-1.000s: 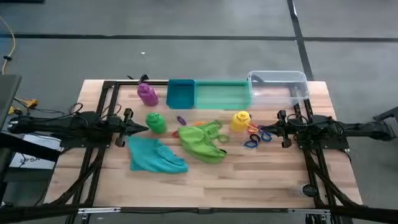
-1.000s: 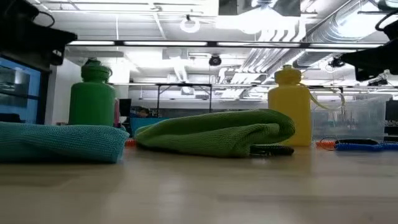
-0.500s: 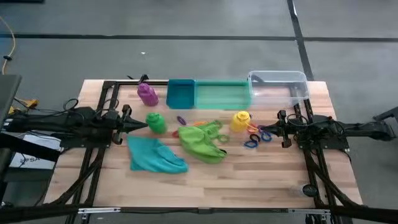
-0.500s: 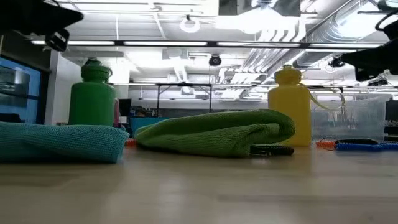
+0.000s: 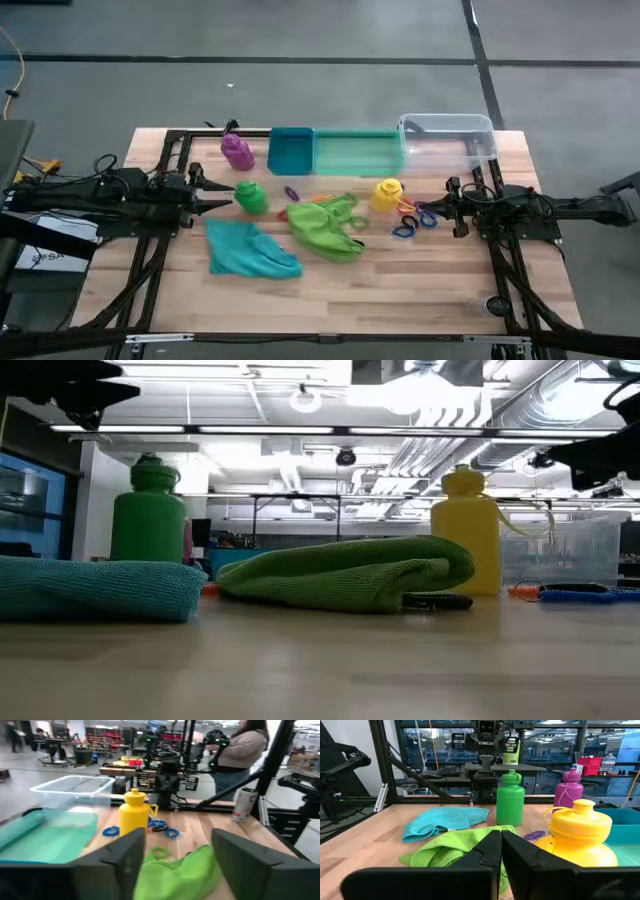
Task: Pick & Place Sports Items
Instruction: Put the green tumbler into the transparent bin
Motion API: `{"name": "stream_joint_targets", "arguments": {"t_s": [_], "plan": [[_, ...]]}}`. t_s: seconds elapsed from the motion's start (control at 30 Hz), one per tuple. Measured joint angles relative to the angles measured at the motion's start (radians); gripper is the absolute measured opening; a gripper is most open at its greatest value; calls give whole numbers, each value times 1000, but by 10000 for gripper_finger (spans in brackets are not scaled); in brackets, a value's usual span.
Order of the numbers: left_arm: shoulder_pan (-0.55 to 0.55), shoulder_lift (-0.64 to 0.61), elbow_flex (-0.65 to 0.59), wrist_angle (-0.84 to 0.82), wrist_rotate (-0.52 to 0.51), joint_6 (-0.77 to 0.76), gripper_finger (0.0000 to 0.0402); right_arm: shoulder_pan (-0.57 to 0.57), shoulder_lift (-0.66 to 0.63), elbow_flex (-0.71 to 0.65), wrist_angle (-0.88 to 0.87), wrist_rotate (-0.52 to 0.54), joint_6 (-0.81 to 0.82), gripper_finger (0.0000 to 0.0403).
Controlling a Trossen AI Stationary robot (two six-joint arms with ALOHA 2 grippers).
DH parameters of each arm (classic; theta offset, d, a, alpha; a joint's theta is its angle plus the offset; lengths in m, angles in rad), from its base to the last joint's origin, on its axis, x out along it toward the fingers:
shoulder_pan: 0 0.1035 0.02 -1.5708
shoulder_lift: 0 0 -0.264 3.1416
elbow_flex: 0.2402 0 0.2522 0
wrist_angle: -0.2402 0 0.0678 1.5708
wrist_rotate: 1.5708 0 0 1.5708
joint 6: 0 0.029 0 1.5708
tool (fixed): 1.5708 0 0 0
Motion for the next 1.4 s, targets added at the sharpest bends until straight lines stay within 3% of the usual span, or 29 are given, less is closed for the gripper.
{"name": "stream_joint_targets", "arguments": {"t_s": [0.17, 0.4, 0.7, 0.9, 1.27, 1.4], "plan": [[-2, 0, 0, -2, -15, 3, 256, 0, 0, 0, 0, 0, 0, 0], [-5, 26, 0, -6, -33, 20, 271, 0, 0, 0, 0, 0, 0, 0], [-5, 42, 0, -95, -285, -1, 271, 0, 0, 0, 0, 0, 0, 0], [-5, 74, 0, -119, -292, -69, 285, 0, 0, 0, 0, 0, 0, 0], [29, 153, 0, -119, -292, -83, 399, 0, 0, 0, 0, 0, 0, 0], [55, 179, 0, -119, -291, -83, 390, 0, 0, 0, 0, 0, 0, 0]]}}
